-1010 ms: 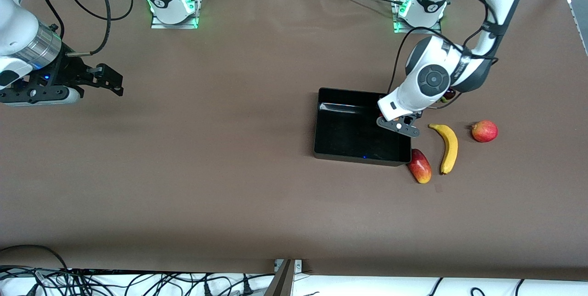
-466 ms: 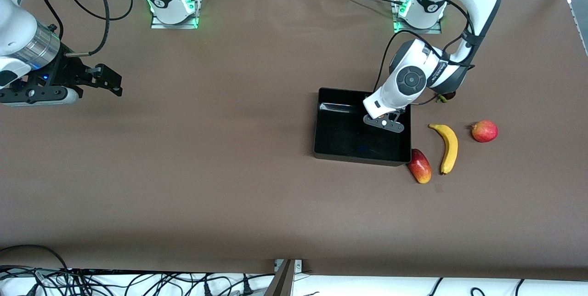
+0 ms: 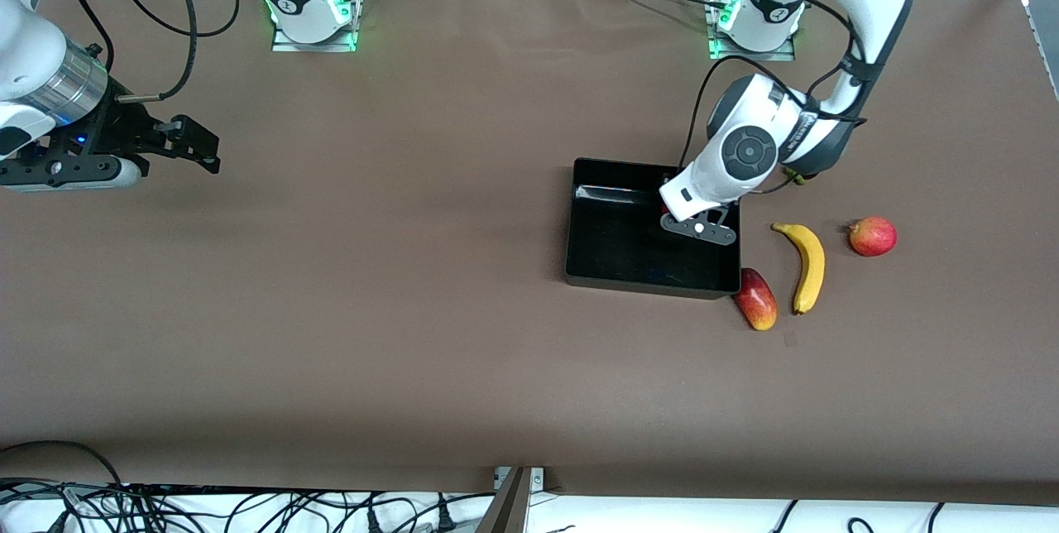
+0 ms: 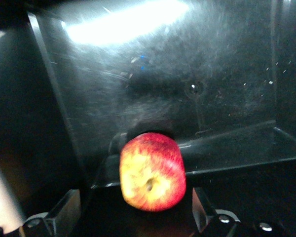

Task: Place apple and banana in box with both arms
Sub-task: 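Open the left gripper to drop the apple into the box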

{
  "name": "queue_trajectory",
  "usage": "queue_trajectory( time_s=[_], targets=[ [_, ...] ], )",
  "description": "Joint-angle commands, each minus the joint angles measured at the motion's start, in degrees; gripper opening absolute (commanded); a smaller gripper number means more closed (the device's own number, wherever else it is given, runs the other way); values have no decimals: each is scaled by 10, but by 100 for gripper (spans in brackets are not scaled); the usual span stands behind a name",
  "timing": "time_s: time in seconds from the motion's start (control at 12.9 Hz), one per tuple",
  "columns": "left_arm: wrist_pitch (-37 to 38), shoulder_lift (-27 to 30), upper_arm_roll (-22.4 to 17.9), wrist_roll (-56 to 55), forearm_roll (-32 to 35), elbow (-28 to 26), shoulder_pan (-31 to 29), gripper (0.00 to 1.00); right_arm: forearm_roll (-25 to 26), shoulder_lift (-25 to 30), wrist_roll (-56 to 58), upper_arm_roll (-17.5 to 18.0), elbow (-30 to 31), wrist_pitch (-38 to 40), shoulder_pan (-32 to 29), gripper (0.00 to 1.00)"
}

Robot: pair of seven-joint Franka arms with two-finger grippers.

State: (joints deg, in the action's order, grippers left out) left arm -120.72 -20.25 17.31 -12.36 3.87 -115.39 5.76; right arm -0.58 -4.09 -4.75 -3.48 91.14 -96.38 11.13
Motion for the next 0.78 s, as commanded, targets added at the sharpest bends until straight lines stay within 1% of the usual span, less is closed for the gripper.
queue_trajectory(
  time_s=[0.0,0.08,0.16,0.23,0.39,0.47,0.62,0.7],
  targets=[
    [144,1,-15,5,-4,123,-26,100,2,-2,-3,5,-7,-1,-7,100],
    [160,-4,-18,8,-3,150,-49,100,2,-2,-3,5,-7,-1,-7,100],
    [160,-21,-21,11,6,168,-81,100,2,-2,-3,5,-7,-1,-8,100],
    [160,-37,-20,24,37,181,-110,100,2,-2,-4,5,-7,-1,-7,100],
    [155,-73,-20,86,104,204,-137,100,2,-2,-3,5,-7,-1,-7,100],
    [148,-91,-20,113,113,210,-158,100,2,-2,-3,5,-7,-1,-7,100],
    [80,-124,-21,201,116,200,-181,100,2,-2,-4,5,-7,-1,-7,100],
    [54,-142,-21,228,115,192,-194,100,2,-2,-3,5,-7,-1,-7,100]
  ],
)
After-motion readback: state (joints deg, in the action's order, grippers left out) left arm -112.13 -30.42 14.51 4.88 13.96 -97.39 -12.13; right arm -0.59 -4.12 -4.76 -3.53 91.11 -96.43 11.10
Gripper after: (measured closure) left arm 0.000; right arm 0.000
